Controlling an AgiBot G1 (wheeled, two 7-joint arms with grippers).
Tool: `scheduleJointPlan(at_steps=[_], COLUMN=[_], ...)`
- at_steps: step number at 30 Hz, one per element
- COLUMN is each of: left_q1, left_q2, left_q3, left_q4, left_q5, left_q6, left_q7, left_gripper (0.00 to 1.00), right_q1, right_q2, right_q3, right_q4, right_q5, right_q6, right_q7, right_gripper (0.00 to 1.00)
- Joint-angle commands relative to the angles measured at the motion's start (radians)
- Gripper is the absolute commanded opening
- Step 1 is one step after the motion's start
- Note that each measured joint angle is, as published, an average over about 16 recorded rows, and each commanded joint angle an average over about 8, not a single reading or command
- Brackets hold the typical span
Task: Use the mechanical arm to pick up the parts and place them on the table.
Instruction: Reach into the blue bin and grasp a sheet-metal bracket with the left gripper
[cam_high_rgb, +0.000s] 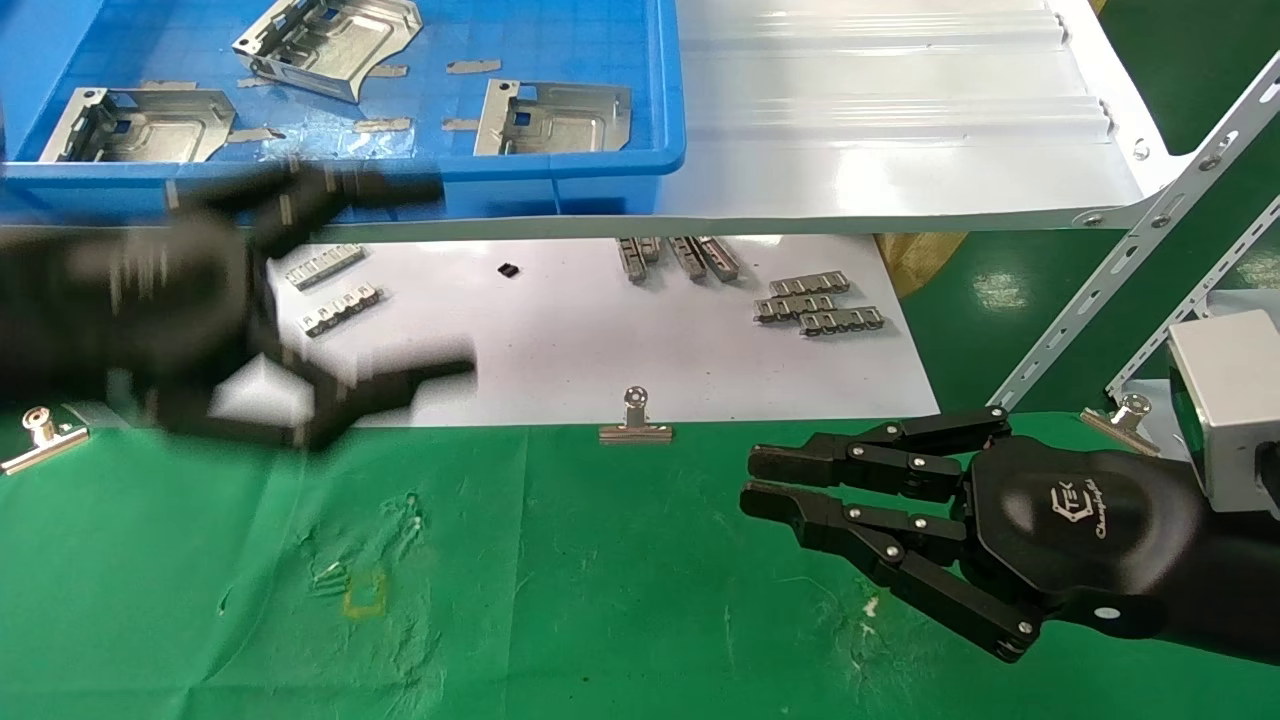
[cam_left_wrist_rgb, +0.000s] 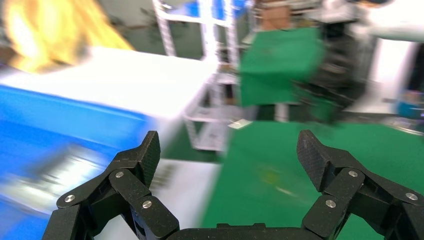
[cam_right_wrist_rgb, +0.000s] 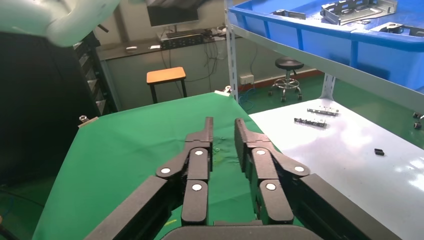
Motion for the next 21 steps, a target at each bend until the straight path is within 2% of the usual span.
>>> scheduleJointPlan(at_steps=[1, 6, 11, 12, 13, 19, 20, 21], left_q1=[-0.092, -0.316, -0.462, -0.483, -0.501, -0.573, -0.581, -0.587], left_q2=[0.035, 0.146, 0.237, 0.251, 0.264, 0.317, 0.322, 0.327], left_q3=[0.016, 0.072, 0.124, 0.134, 0.143, 0.193, 0.199, 0.204], left_q4=[0.067, 0.371, 0.619, 0.658, 0.692, 0.851, 0.870, 0.887], left_q5=[0.040, 0.204, 0.348, 0.372, 0.392, 0.485, 0.495, 0.503], left_q6=[0.001, -0.121, -0.309, -0.341, -0.368, -0.481, -0.495, -0.507], left_q7=[-0.004, 0.058, 0.117, 0.127, 0.135, 0.175, 0.181, 0.186], left_gripper=[1.00, 1.00, 0.99, 0.94, 0.83, 0.09, 0.01, 0.00], right_q1=[0.000, 0.000, 0.000, 0.000, 0.000, 0.000, 0.000, 0.000], right_q2=[0.000, 0.000, 0.000, 0.000, 0.000, 0.000, 0.000, 0.000], right_q3=[0.000, 0.000, 0.000, 0.000, 0.000, 0.000, 0.000, 0.000], right_q4=[0.000, 0.000, 0.000, 0.000, 0.000, 0.000, 0.000, 0.000], right_q5=[0.000, 0.000, 0.000, 0.000, 0.000, 0.000, 0.000, 0.000], right_q6=[0.000, 0.000, 0.000, 0.000, 0.000, 0.000, 0.000, 0.000], right_q7=[0.000, 0.000, 0.000, 0.000, 0.000, 0.000, 0.000, 0.000], right_gripper=[0.00, 0.00, 0.00, 0.00, 0.00, 0.00, 0.00, 0.00])
